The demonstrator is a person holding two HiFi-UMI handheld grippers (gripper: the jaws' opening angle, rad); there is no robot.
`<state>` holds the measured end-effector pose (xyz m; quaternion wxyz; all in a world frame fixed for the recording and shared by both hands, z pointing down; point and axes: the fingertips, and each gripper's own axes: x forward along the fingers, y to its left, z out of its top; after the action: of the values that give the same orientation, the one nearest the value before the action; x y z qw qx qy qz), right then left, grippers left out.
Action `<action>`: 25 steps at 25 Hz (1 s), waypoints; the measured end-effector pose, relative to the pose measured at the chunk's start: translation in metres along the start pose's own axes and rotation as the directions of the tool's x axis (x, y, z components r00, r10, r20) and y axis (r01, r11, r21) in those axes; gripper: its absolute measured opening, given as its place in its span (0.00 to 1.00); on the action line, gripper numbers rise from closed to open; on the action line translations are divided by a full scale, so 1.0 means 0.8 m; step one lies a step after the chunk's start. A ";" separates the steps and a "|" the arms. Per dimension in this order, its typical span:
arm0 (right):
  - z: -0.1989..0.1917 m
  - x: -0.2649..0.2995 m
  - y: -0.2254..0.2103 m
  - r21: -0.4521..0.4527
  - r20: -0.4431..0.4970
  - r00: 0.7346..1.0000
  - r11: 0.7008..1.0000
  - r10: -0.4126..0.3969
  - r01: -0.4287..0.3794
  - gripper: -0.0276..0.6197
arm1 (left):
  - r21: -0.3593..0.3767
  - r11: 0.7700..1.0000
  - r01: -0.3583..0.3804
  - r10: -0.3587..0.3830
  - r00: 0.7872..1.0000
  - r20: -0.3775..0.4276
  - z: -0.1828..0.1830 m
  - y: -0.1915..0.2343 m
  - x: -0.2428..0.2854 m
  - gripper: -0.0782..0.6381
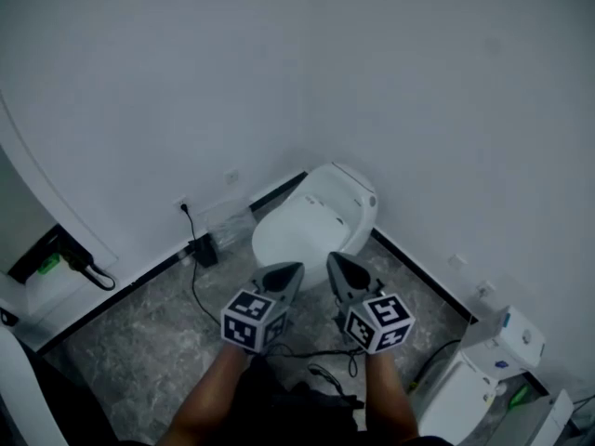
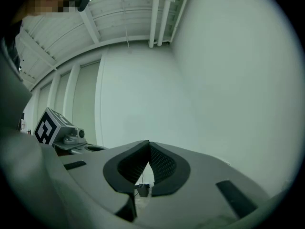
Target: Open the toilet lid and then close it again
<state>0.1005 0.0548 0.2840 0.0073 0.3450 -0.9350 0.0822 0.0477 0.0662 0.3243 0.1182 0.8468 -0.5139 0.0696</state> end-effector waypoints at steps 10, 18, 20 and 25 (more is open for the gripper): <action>0.060 -0.048 0.039 -0.003 0.120 0.993 1.000 0.021 -0.021 0.06 | 0.066 0.997 0.027 -0.032 0.997 0.067 0.064 -0.041 -0.043 0.12; 0.058 -0.053 0.065 0.007 0.119 0.993 1.000 -0.027 0.026 0.06 | 0.089 0.995 0.044 -0.050 0.996 0.073 0.070 -0.042 -0.066 0.12; 0.057 -0.052 0.073 -0.007 0.112 0.993 0.999 -0.032 0.033 0.06 | 0.083 0.996 0.043 -0.050 0.996 0.079 0.071 -0.038 -0.072 0.12; 0.061 -0.052 0.086 -0.027 0.106 0.993 0.998 -0.052 0.055 0.06 | 0.076 0.995 0.061 -0.068 0.993 0.095 0.074 -0.035 -0.084 0.12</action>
<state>0.0903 0.1252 0.2224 -0.0347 0.3736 -0.9256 0.0498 0.0411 0.1199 0.2473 0.0642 0.8690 -0.4886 0.0432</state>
